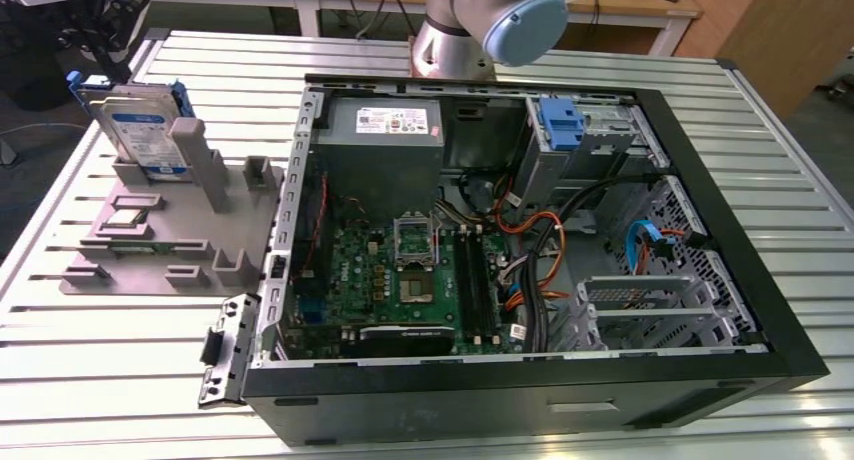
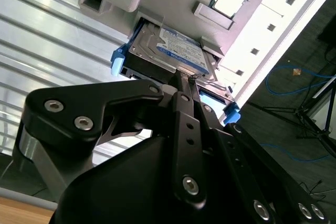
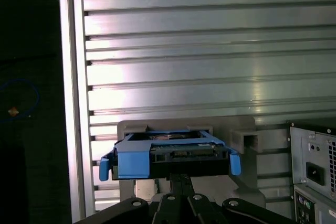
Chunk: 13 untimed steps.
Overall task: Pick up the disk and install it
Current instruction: 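Pick up the disk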
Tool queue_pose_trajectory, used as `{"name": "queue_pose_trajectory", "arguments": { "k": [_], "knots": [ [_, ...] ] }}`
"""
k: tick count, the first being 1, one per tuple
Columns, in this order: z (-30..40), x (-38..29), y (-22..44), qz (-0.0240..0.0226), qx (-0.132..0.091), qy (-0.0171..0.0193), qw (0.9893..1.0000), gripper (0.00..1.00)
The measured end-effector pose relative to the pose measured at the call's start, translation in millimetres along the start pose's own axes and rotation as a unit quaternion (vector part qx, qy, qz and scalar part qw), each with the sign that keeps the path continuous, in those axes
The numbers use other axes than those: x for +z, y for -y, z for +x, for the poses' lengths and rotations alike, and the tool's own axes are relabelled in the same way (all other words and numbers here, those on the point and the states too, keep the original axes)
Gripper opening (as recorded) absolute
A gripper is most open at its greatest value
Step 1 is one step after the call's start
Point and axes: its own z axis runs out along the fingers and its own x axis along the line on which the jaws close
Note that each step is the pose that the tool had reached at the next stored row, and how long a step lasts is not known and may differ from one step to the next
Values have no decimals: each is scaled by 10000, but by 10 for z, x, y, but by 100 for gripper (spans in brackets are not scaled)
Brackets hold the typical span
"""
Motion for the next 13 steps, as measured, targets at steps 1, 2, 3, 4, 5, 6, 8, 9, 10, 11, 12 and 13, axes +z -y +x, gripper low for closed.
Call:
{"name": "queue_pose_trajectory", "arguments": {
  "k": [1, 2, 3, 4, 5, 6, 8, 9, 10, 11, 12, 13],
  "knots": [
    [0, 0, 0, 0, 0, 0, 10000, 11],
    [0, 0, 0, 0, 0, 0, 10000, 11],
    [0, 1, 0, 0, -1, 0, 10000, 11],
    [0, 1, 0, -1, -18, 0, 10000, 11],
    [0, 1, 0, -2, -76, -1, 10000, 11],
    [1, 1, -1, -5, -155, -2, 9999, 11],
    [0, 1, 0, -11, -341, -4, 9994, 11],
    [0, 1, 0, -14, -432, -5, 9991, 11],
    [0, 1, 0, -16, -521, -7, 9986, 11],
    [0, 1, 0, -19, -614, -8, 9981, 11],
    [0, 1, 0, -21, -700, -9, 9975, 11],
    [0, 1, 0, -24, -793, -11, 9968, 11]
  ]
}}
